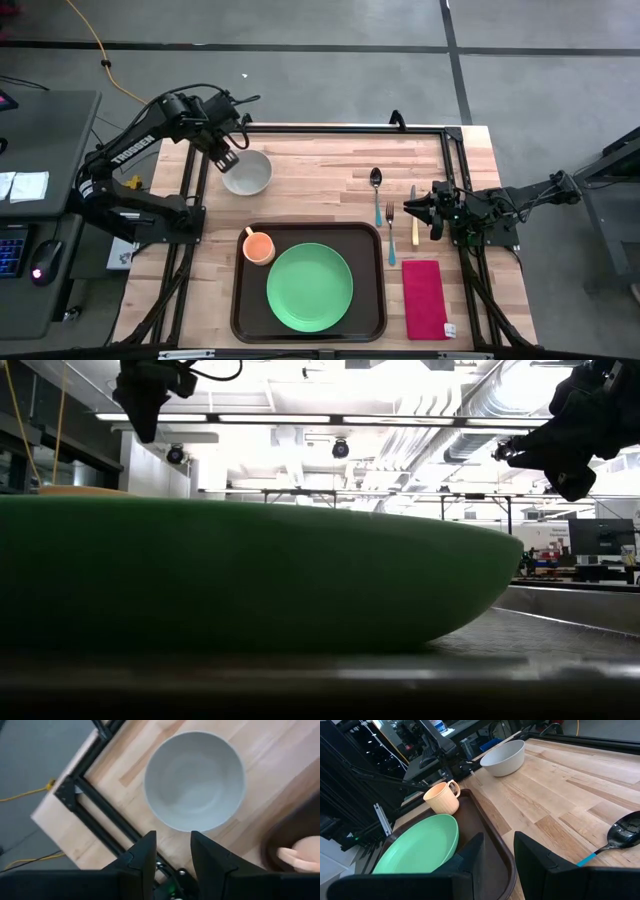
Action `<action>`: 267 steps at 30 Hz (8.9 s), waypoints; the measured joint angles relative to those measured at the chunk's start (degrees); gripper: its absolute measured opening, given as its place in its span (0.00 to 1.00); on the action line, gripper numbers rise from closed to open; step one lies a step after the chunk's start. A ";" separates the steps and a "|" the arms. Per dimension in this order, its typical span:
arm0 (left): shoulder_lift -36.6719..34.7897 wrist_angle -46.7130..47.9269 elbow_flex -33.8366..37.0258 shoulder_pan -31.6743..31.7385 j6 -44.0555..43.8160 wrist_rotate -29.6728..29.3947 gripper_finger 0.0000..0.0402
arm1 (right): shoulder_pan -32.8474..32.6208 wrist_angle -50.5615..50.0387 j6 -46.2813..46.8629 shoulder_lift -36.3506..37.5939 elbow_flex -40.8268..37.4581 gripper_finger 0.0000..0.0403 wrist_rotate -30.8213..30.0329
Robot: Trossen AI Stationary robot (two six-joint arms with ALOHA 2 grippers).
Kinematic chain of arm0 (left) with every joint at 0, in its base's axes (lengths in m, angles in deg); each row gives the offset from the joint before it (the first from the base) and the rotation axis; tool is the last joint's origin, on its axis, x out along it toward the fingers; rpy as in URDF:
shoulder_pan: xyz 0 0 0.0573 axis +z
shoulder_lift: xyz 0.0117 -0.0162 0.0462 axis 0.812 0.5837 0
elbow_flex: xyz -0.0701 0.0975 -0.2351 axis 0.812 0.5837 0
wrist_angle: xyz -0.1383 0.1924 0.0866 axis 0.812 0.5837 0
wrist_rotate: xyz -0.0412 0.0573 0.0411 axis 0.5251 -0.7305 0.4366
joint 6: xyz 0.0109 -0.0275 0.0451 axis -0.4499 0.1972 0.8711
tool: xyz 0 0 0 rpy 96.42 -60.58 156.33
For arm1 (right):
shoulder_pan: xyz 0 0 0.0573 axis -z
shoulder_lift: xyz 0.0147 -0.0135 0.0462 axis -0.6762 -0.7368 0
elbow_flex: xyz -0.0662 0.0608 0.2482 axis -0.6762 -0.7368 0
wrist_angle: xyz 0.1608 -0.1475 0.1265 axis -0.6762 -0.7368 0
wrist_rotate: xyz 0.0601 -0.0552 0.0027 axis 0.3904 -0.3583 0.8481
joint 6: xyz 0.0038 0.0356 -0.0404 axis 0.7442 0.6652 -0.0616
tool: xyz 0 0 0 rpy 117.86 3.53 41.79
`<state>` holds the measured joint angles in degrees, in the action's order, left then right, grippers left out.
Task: Set up tray
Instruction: Put the gray bowl on top of the green plate on the brown serving tray
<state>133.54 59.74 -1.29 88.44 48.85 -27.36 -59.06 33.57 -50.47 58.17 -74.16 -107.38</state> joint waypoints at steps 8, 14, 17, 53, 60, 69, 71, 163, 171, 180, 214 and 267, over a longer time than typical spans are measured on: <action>0.00 0.01 0.00 -0.02 -4.20 1.88 0.37 | 0.00 -0.01 0.00 0.00 0.00 0.21 0.00; -0.02 -0.04 2.97 -0.02 -8.43 4.15 0.37 | 0.00 0.01 0.00 0.00 0.00 0.21 0.00; -0.02 -0.01 6.14 -0.02 -10.15 5.06 0.37 | 0.00 -0.01 0.00 0.00 0.00 0.21 0.02; 0.00 -0.76 17.00 -0.02 -24.58 1.08 0.37 | 0.02 0.01 -0.02 0.00 0.00 0.21 0.02; -0.02 -2.80 17.02 -0.02 -26.01 0.70 0.37 | 0.02 0.00 -0.02 0.00 0.00 0.21 0.00; -0.04 -10.11 25.00 0.00 -27.41 3.72 0.37 | 0.01 0.01 0.00 0.00 0.00 0.21 0.02; -0.04 -12.94 27.20 0.15 -27.64 5.01 0.37 | 0.01 -0.01 -0.02 0.00 0.00 0.21 0.02; 0.00 -37.45 44.04 13.11 -21.29 12.30 0.37 | 0.01 0.01 0.44 0.00 0.00 0.21 0.26; 0.00 -37.48 44.02 13.11 -21.42 10.85 0.26 | 0.01 0.01 0.44 0.00 0.00 0.21 0.26; -0.15 -37.95 43.81 13.11 -21.48 10.45 0.06 | 0.01 0.01 0.45 0.00 0.00 0.21 0.25; 0.09 -39.85 36.60 13.11 -13.78 9.84 0.05 | 0.00 0.01 0.45 0.00 0.00 0.21 0.26; 0.00 -31.57 20.39 10.00 -10.40 22.00 0.05 | 0.00 0.01 0.44 0.00 0.00 0.21 0.22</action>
<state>133.54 28.17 19.10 98.44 38.44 -5.36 -59.06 33.57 -50.03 58.17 -74.16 -107.16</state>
